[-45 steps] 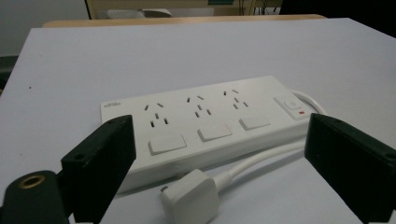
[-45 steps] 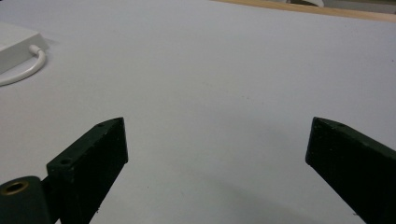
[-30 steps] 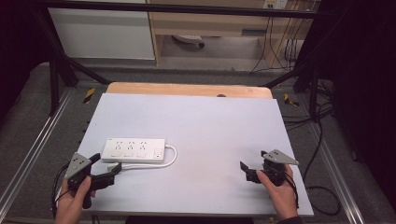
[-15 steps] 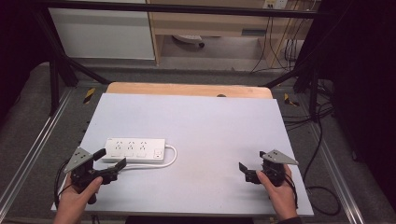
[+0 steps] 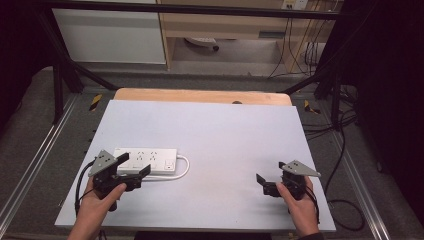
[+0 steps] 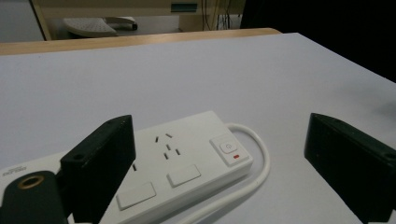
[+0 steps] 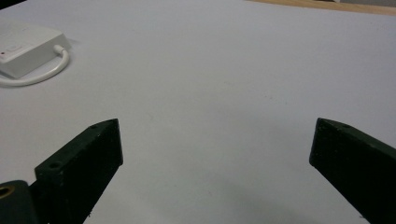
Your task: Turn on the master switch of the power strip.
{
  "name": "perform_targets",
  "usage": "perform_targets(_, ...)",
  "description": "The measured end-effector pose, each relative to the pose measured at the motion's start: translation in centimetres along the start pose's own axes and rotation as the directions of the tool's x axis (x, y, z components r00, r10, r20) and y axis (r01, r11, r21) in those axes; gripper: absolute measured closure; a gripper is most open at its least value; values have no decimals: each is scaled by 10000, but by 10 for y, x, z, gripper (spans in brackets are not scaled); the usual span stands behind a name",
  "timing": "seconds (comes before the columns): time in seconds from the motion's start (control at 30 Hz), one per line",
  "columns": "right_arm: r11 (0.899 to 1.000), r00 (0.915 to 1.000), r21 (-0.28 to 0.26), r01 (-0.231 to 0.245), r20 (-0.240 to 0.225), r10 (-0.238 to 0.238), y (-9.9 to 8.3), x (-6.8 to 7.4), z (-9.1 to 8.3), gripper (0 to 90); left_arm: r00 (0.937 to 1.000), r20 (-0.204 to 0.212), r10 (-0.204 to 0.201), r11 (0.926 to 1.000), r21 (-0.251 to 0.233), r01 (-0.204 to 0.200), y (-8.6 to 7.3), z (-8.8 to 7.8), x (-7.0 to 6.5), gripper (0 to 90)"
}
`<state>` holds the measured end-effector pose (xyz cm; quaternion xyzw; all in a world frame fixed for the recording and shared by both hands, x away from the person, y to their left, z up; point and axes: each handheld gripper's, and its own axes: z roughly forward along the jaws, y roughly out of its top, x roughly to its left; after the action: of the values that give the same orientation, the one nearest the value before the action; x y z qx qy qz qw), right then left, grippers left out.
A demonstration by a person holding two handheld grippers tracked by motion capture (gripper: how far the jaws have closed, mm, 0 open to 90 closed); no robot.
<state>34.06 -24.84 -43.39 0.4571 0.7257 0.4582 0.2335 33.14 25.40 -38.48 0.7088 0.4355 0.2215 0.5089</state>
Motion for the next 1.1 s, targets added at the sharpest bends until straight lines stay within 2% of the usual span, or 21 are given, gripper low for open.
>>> perform_targets(0.77, 9996, 9998, -233, -153, 137, 157, 1, -4, -6, 29, 9987, 145, 483, 9987, 175, -486, 14, 28, -8, 71)
perform_targets(1.1, 9996, 9998, -251, -140, 138, 144, 1, -5, -6, 28, 9981, 221, 568, 9978, 316, -575, 17, 36, -10, 64)
